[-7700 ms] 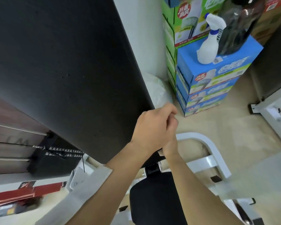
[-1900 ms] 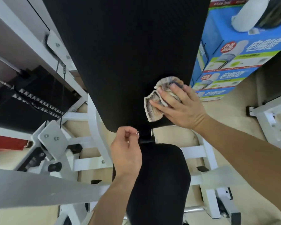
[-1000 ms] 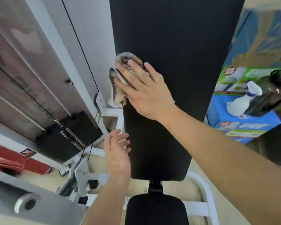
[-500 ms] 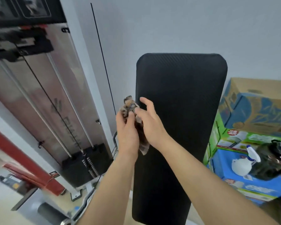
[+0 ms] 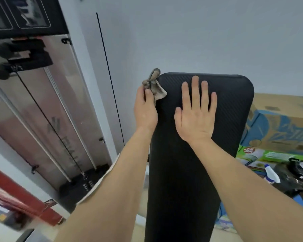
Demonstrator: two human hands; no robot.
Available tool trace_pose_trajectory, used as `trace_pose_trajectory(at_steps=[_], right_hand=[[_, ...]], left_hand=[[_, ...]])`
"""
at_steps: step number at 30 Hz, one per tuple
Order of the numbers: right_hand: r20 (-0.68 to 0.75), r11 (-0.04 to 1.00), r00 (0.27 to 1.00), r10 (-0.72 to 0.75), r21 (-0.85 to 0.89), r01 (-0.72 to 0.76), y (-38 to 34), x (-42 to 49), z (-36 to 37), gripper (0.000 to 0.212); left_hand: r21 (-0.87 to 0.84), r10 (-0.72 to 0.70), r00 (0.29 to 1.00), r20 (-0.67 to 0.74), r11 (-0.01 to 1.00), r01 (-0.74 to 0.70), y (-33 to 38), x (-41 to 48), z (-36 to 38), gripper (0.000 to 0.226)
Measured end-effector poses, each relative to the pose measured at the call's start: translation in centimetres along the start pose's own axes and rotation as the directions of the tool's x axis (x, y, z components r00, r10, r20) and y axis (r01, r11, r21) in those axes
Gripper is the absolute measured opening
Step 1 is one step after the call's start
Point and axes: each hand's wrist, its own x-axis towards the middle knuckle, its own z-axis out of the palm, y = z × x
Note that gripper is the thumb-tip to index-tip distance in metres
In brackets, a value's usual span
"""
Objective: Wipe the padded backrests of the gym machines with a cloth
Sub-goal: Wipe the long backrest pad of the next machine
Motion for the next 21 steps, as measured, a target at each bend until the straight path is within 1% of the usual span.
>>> trace_pose_trajectory(at_steps=[2, 4, 5, 7, 10, 13, 15, 18, 21], right_hand=[[-0.022, 1.000, 1.000, 0.000, -0.019, 0.000, -0.2, 0.0, 0.6, 0.075], [-0.048, 1.000, 0.999, -0.006, -0.025, 0.005, -0.3, -0.1, 1.0, 0.075], [-0.053, 1.000, 0.999, -0.005, -0.025, 0.004, -0.3, -0.1, 1.0, 0.075], [-0.052, 0.999, 0.999, -0.005, -0.033, 0.003, -0.3, 0.0, 0.9, 0.075], [-0.040, 0.998, 0.999, 0.007, -0.054, -0.009, -0.5, -0.1, 0.7, 0.073], [-0.029, 0.998, 1.000, 0.009, -0.058, -0.011, -0.6, 0.0, 0.3, 0.073], [-0.023, 0.999, 1.000, 0.020, -0.029, -0.021, -0.9, -0.1, -0.3, 0.073], [-0.051, 0.999, 0.998, 0.033, 0.032, -0.032, -2.2, -2.4, -0.7, 0.070], [-0.083, 0.996, 0.997, 0.007, 0.094, 0.001, -3.5, -7.2, 0.4, 0.064]], left_hand=[[0.017, 0.012, 0.999, -0.041, 1.000, -0.011, -1.8, -1.3, -0.1, 0.025], [0.054, -0.010, 0.997, -0.073, 0.998, 0.014, -3.7, -3.4, -0.8, 0.021], [0.069, -0.045, 0.997, -0.070, 0.996, 0.050, -4.9, -4.8, -1.3, 0.020], [0.099, -0.168, 0.985, -0.049, 0.980, 0.172, -8.1, -8.1, -2.6, 0.021], [0.162, -0.364, 0.930, -0.055, 0.916, 0.368, -13.1, -13.5, -4.9, 0.021], [0.177, -0.447, 0.894, -0.027, 0.878, 0.444, -13.9, -15.3, -6.2, 0.020], [0.173, -0.416, 0.909, -0.014, 0.895, 0.412, -11.9, -13.6, -5.8, 0.017], [0.099, -0.272, 0.962, -0.006, 0.957, 0.271, -7.2, -9.1, -3.7, 0.021], [0.119, -0.112, 0.994, -0.009, 0.987, 0.112, -5.0, -6.7, -2.5, 0.025]])
